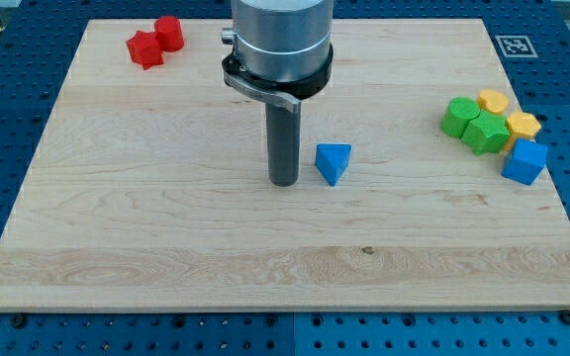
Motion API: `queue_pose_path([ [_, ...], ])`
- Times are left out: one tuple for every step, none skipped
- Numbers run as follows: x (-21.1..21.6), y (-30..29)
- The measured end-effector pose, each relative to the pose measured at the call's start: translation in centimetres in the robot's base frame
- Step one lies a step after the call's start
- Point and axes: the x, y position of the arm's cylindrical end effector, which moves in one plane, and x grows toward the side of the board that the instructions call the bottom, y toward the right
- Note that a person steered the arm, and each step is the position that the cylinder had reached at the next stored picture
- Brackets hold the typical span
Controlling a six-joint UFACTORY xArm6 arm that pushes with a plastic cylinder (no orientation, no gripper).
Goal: Place the blue triangle parallel to blue cube
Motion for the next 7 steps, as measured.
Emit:
queue_pose_path([
  [0.0,0.0],
  [-0.2,0.0],
  [-3.6,0.4],
  [-2.5,3.3],
  [-0.7,4.5],
  [-0.1,5.1],
  [-0.1,7.6],
])
